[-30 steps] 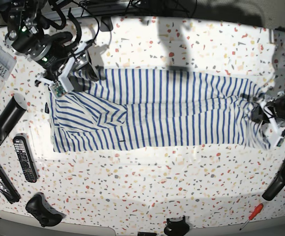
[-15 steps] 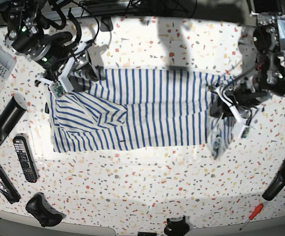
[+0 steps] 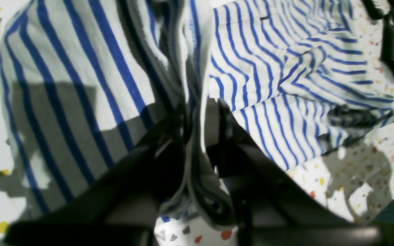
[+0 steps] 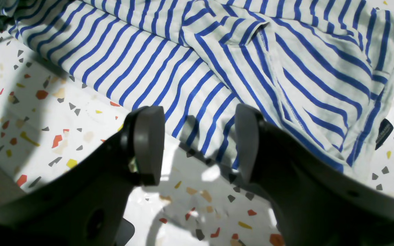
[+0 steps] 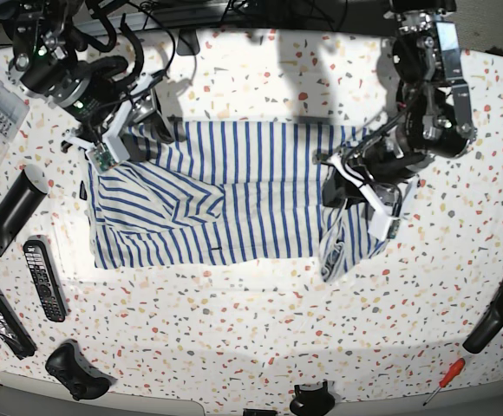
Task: Layout the t-shirt on the table in an organized manner, then fold the t-shirt properly
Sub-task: 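Fold the grasped end over toward the right gripper with the left gripper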
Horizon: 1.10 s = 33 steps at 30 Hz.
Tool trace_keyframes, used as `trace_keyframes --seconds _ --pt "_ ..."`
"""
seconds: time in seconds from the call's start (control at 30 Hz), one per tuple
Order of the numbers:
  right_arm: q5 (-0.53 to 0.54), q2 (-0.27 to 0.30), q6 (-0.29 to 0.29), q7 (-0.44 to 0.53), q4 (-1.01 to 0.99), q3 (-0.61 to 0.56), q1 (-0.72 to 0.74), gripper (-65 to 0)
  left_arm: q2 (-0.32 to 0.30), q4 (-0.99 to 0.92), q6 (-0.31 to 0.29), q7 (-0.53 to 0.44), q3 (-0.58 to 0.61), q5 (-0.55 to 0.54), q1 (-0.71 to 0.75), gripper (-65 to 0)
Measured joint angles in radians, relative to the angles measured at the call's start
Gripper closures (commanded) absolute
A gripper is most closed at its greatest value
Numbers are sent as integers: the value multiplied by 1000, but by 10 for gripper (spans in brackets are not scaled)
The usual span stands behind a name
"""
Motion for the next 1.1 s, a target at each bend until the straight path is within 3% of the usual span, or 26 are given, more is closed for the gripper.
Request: trace_keyframes --seconds 0.27,0.6,0.77,1.1 --pt "0 0 0 0 0 0 0 -314 26 -139 -12 -76 29 18 0 0" --pt "0 0 0 0 0 0 0 -314 24 -146 -12 -137 208 21 -8 0" --pt "0 0 0 0 0 0 0 -314 24 -146 69 -176 252 129 -11 0" --pt "0 0 0 0 0 0 0 -314 21 -146 71 -164 251 146 -11 0"
